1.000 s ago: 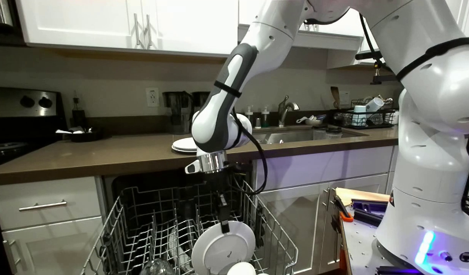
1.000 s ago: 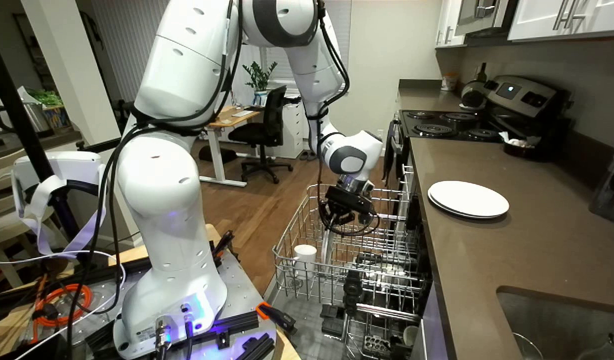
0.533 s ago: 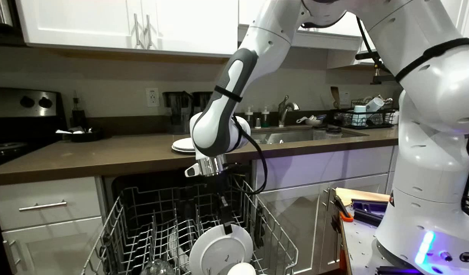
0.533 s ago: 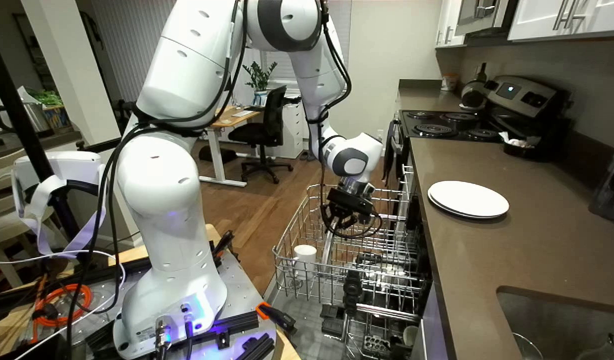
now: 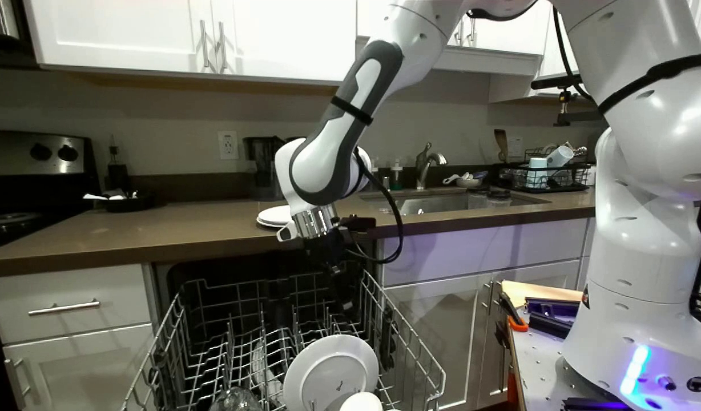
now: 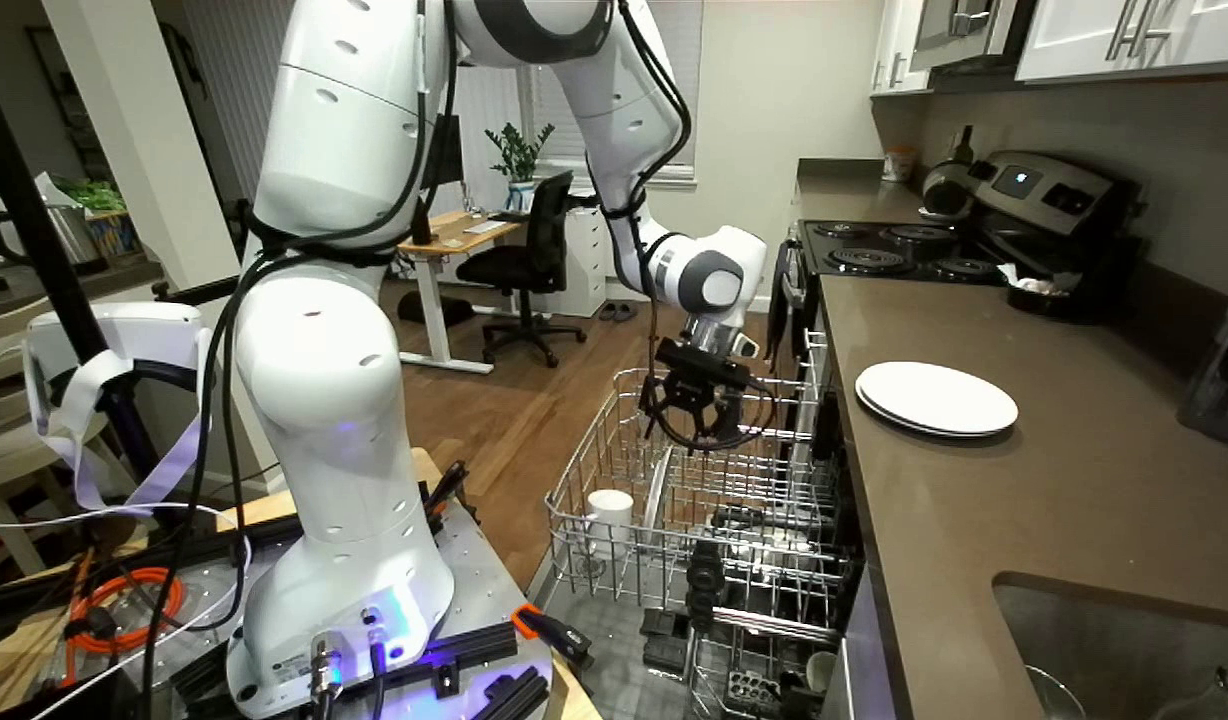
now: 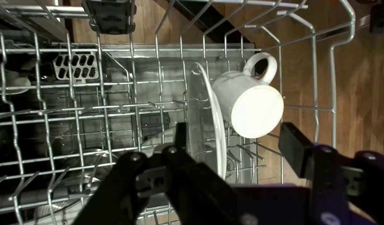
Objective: Remove the top most white plate from the stack and place it on the dishwasher rack
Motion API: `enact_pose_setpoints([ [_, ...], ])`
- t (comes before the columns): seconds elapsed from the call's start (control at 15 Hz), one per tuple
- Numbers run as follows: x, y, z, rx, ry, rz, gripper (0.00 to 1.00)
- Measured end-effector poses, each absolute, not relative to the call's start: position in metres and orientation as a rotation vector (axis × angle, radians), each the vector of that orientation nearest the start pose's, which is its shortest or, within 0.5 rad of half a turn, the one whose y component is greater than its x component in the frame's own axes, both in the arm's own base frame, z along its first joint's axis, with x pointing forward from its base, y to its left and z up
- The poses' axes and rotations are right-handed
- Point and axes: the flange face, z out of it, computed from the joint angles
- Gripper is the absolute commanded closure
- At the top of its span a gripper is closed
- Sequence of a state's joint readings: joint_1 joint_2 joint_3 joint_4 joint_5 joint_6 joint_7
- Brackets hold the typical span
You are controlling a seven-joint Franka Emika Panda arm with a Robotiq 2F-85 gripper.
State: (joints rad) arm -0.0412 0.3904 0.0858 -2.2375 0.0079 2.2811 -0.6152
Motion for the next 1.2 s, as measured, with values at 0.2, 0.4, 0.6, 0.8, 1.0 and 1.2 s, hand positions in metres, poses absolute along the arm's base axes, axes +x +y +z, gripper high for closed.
enact_pose_setpoints([
  [0.2, 0.506, 0.033, 0.208, -2.902, -0.926, 0.422, 0.00],
  [0.4, 0.505, 0.045, 0.249, -3.009, -0.903, 0.343, 0.00],
  [0.6, 0.499, 0.055, 0.285, -3.101, -0.867, 0.254, 0.00],
  [0.8, 0.488, 0.056, 0.314, -3.117, -0.817, 0.244, 0.00],
  [1.0, 0.475, 0.053, 0.339, -3.103, -0.735, 0.260, 0.00],
  [1.2, 0.464, 0.052, 0.360, -3.103, -0.682, 0.253, 0.00],
])
